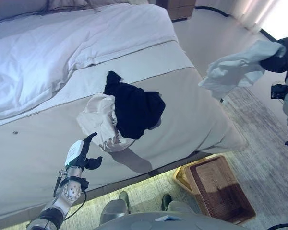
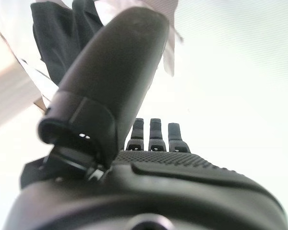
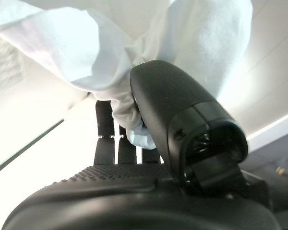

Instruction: Pick up the clothes from the bed and place them into the basket

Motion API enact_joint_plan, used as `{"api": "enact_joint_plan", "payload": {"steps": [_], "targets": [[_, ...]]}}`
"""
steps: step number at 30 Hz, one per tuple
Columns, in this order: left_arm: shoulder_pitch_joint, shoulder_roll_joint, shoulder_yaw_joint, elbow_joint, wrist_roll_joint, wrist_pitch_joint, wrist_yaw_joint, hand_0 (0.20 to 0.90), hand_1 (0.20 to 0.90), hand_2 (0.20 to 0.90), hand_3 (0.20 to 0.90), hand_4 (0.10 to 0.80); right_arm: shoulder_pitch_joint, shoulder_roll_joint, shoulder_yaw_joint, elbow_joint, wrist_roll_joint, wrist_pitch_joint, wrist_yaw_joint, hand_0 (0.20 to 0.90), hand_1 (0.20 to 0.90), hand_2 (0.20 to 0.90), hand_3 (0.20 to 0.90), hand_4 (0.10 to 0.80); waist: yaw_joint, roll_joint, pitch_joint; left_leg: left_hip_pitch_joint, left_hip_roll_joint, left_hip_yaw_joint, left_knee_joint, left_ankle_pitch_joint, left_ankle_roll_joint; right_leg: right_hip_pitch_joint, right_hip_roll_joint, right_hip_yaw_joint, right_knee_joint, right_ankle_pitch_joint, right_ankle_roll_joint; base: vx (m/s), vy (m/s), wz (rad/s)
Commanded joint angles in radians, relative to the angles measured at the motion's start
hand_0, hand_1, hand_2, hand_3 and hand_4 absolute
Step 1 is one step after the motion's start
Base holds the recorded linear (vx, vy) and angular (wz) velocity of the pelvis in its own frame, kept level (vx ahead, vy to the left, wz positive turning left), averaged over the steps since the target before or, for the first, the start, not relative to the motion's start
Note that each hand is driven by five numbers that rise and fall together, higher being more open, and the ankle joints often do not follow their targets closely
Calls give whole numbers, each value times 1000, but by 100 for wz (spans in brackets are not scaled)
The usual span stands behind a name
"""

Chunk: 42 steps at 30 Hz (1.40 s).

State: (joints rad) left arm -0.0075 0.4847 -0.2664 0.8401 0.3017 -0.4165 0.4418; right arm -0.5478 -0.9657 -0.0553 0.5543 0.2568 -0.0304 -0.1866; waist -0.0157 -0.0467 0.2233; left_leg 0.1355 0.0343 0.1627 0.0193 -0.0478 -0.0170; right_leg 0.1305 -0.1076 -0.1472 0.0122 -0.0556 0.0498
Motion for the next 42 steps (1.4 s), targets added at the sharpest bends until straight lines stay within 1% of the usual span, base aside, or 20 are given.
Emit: {"api": "enact_joint_plan", "payload": {"steps": [1,4,8,10,12,15,19,23,26,29,32,35,42], "targets": [[-8,26,26,26,17,-54,32,900,900,900,900,800,37,-118,-84,-115,4,-140,-59,300,300,300,200,100,-13,-22,-135,-41,1,33,-21,-25,-9,-90,20,5,11,44,35,-6,-15,-20],[-11,27,42,50,24,-66,31,900,900,900,900,800,114,-119,-145,-161,-20,-132,-72,300,300,300,200,100,-38,-22,-141,-31,0,46,-45,-21,-6,-99,26,28,-6,58,43,-8,-17,-28],[-9,22,56,63,42,-78,32,900,900,900,900,800,205,-103,-213,-200,-27,-129,-77,300,300,300,200,100,-63,-23,-142,-28,1,63,-42,-28,1,-111,31,54,-4,62,47,-1,-8,-26],[-12,20,64,67,57,-82,34,900,900,900,900,800,277,-70,-257,-218,-16,-128,-73,300,300,300,200,100,-83,-23,-141,-26,3,73,-37,-36,6,-119,37,75,4,59,48,1,-11,-23],[-20,22,66,73,56,-86,40,900,900,900,900,800,324,-43,-276,-234,-18,-124,-68,300,300,300,200,100,-99,-23,-138,-25,4,77,-32,-40,9,-127,44,94,8,59,48,-5,-14,-20],[-29,22,65,82,60,-92,46,900,900,900,900,800,348,-22,-288,-221,-27,-127,-53,300,300,300,200,100,-111,-22,-137,-18,5,83,-30,-45,12,-128,49,108,8,61,49,12,-24,-19],[-20,24,67,72,78,-104,49,900,900,900,900,800,416,17,-325,-199,-12,-127,-5,300,300,300,200,100,-132,-15,-139,-8,6,87,-36,-46,12,-129,61,132,7,64,51,16,-36,-14],[-23,22,69,73,94,-104,42,900,900,900,900,800,457,68,-331,-172,-15,-120,31,300,300,300,200,100,-149,-6,-136,-5,10,98,-33,-47,10,-137,67,140,12,64,52,-11,-41,-11],[-26,23,65,70,91,-97,34,900,900,900,900,800,472,90,-326,-138,-17,-126,56,300,300,300,200,100,-157,0,-134,-3,13,105,-28,-47,8,-137,68,141,13,64,51,-6,-48,-5],[-28,24,61,61,89,-91,26,900,900,900,900,800,484,112,-311,-106,-22,-111,75,300,300,300,200,100,-163,9,-132,-2,14,110,-25,-47,4,-136,70,141,11,66,51,0,-42,-7],[-35,24,55,54,85,-88,22,900,900,900,900,800,490,134,-293,-64,-28,-98,85,300,300,300,200,100,-168,20,-130,-1,14,115,-22,-48,1,-137,70,137,12,65,51,-5,-21,1],[-40,21,45,56,82,-87,20,900,900,900,900,800,493,155,-275,-9,-28,-111,89,300,300,300,200,100,-170,30,-132,1,14,120,-20,-50,-3,-135,70,132,11,65,51,0,0,0],[-49,17,36,38,78,-76,9,900,900,900,900,800,498,202,-223,46,-52,-103,74,300,300,300,200,100,-169,41,-130,1,15,118,-9,-53,-5,-136,69,123,16,63,50,-3,-5,0]]}}
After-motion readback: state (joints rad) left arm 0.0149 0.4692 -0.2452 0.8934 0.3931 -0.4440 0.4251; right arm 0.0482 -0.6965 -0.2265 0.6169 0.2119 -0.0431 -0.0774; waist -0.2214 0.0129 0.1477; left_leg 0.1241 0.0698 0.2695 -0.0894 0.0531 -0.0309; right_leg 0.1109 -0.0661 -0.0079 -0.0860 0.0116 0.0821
